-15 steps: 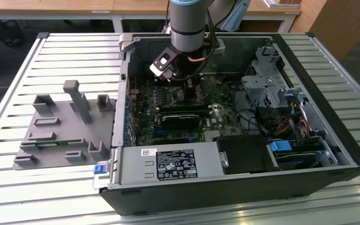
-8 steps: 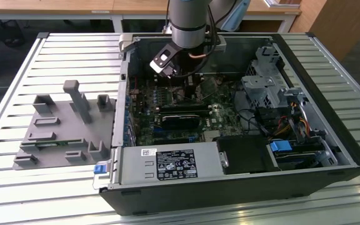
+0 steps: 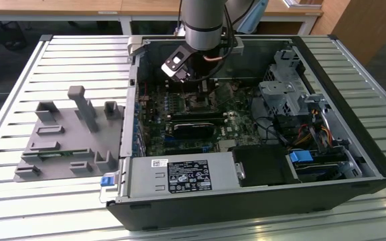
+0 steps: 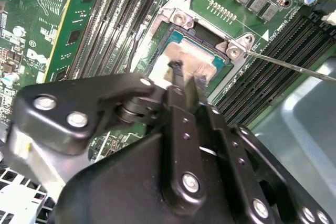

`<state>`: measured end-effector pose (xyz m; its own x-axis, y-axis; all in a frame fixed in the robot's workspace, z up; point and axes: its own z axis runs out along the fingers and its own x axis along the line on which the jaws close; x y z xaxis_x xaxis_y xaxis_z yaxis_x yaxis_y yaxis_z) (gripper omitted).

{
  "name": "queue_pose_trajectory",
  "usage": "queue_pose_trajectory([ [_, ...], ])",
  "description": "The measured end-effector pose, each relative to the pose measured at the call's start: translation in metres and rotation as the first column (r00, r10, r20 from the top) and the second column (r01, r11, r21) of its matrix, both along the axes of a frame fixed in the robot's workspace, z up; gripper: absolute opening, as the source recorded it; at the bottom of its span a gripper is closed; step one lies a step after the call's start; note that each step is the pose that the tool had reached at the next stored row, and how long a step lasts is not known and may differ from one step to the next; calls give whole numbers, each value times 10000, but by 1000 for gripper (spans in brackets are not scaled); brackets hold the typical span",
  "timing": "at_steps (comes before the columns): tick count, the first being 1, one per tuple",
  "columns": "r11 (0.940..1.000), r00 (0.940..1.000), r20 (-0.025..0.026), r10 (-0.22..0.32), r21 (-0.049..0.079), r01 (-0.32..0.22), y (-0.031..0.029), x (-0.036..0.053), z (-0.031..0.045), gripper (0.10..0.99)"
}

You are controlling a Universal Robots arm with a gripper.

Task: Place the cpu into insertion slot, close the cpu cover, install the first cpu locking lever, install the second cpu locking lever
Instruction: 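Place the cpu into insertion slot, then close the cpu cover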

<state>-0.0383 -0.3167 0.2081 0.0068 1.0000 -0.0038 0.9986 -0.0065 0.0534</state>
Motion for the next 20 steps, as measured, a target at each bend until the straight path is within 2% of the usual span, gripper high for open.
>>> queue_pose_trajectory([
  [1, 10000, 10000, -1, -1, 0, 1, 0, 0, 2, 235],
  [2, 10000, 10000, -1, -1, 1, 1, 0, 0, 5, 118],
  [11, 10000, 10000, -1, 0, -1, 0, 1, 1, 34, 106],
  [20, 10000, 10000, -1, 0, -67, 0, 0, 0, 63, 106],
])
